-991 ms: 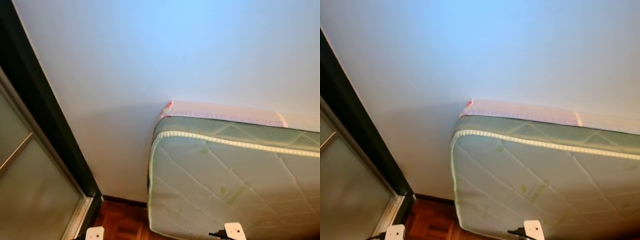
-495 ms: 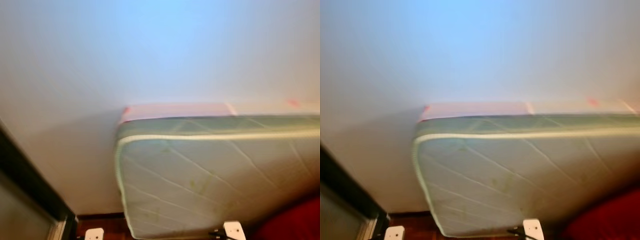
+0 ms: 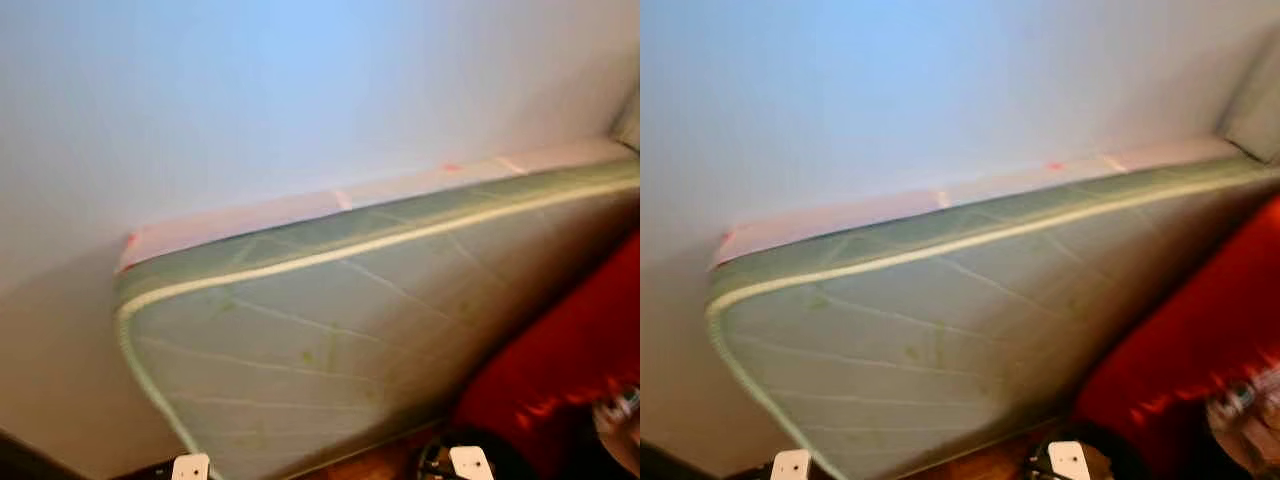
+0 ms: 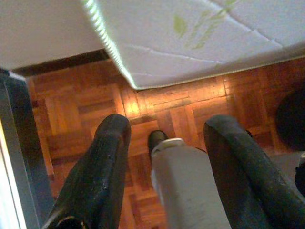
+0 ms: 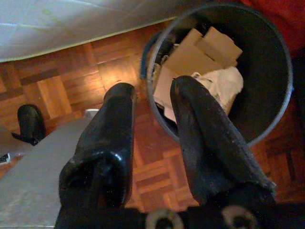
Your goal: Clean up the room
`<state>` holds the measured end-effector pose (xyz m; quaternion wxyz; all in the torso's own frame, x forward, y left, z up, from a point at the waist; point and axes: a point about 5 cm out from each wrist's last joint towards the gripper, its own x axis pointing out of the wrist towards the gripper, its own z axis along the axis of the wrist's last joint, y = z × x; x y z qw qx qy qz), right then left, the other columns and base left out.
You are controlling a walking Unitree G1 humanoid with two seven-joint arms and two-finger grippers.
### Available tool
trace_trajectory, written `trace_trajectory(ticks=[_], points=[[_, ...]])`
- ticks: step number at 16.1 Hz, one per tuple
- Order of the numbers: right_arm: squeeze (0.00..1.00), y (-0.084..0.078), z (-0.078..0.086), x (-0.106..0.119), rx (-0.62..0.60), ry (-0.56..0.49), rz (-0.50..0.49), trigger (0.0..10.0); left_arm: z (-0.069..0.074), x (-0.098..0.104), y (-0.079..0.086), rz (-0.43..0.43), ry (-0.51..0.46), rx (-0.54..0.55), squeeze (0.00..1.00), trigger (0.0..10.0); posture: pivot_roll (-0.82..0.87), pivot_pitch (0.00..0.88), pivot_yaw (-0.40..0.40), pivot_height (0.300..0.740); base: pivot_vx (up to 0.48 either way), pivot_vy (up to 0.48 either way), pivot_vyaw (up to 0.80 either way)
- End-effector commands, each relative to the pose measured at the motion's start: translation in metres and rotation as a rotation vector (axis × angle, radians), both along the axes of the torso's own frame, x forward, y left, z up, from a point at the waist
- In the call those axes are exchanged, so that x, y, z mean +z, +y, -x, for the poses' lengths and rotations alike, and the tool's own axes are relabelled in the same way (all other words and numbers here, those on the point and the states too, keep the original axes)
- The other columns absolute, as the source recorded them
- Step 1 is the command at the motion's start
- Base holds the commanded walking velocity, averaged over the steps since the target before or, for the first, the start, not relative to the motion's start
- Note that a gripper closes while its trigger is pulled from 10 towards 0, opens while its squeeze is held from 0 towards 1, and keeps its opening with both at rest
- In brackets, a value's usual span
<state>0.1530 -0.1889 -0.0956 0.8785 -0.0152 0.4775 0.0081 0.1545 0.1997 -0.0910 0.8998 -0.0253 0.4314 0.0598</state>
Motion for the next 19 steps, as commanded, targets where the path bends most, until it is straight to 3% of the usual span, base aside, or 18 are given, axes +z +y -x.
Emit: trace_trajectory(ticks=[1, 7, 19], points=[[0.0, 0.0165, -0.0589, 0.0247, -0.152, -0.099, -0.187, 10.0, -0.044, 0.0223, 0.0202, -0.134, -0.044, -0.108, 0.0, 10.0, 0.12, 0.0, -0.073, 0.74, 0.0, 0.0, -0.75], [0.0, 0.0164, -0.0588, 0.0247, -0.147, -0.096, -0.186, 10.0, -0.0453, 0.0232, 0.0189, -0.138, -0.053, -0.147, 0.0, 10.0, 0.12, 0.0, -0.072, 0.74, 0.0, -0.094, -0.75], [0.0, 0.0166, -0.059, 0.0248, -0.142, -0.095, -0.186, 10.0, -0.044, 0.0222, 0.0185, -0.124, -0.05, -0.127, 0.0, 10.0, 0.12, 0.0, -0.07, 0.74, 0.0, -0.026, -0.75]])
